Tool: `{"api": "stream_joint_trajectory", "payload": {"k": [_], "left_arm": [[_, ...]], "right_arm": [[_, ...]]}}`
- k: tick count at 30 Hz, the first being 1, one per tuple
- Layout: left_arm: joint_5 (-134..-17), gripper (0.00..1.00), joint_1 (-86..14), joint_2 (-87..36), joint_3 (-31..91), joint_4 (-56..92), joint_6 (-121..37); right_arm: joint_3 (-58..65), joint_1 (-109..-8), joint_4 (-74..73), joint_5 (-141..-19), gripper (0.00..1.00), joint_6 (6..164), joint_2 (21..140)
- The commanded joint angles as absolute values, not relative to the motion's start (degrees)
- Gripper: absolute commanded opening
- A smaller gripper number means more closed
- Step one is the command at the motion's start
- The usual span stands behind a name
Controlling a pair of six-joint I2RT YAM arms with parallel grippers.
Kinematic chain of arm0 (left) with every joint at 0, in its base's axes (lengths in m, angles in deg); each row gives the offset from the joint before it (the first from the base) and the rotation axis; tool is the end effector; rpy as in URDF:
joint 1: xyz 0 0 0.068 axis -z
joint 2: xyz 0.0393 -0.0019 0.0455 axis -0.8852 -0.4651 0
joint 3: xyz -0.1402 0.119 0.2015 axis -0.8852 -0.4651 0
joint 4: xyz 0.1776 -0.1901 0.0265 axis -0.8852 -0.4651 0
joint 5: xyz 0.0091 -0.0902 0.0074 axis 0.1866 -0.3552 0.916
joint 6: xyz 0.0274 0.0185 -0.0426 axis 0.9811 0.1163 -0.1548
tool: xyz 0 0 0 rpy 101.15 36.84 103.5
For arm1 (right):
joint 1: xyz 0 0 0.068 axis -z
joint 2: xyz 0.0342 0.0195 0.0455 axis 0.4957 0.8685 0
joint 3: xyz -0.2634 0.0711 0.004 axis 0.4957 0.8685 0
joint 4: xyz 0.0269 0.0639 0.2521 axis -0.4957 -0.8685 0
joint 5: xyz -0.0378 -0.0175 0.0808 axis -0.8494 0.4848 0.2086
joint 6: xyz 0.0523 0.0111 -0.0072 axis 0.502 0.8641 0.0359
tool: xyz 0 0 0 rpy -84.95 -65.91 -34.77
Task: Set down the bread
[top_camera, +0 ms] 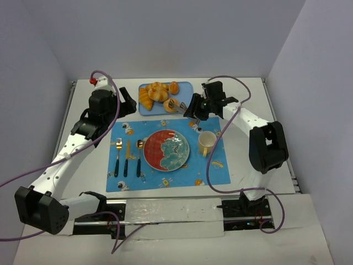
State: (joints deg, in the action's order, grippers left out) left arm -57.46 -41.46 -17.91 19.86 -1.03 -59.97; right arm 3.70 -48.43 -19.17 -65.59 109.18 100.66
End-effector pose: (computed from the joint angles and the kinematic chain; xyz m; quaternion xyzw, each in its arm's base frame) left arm 0.2547 -0.0903 0.3506 -0.1090 0.8237 -0.1692 0.5301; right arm 0.3687 0.1392 0.2414 0.0256 0.9109 0.3187 0.2609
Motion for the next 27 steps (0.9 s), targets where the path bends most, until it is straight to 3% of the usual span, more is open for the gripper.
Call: {"api": "stream_joint_trajectory", "payload": {"k": [1,9,18,27], "left_arm": [[-57.29,0.89,-41.8,-18.02,22.48,-0.67,-59.19],[-57.11,0.89,-41.8,-18.1,22.48,-0.67,-59.19],[-57.2,0.89,-41.89,-18.1,22.48,-0.67,-59.19],[-57.11,0.89,-41.8,-18.37,22.48,-0.76,-59.19]], "right_arm": [[4.21,-47.91,-15.39,-63.55,0.55,110.38,101.16],[4.91,-47.29,-13.28,-61.7,0.52,111.7,101.6],[6.06,-46.85,-13.37,-61.61,0.25,111.71,99.23],[7.37,-45.98,-15.21,-63.55,0.2,110.91,93.61]]}}
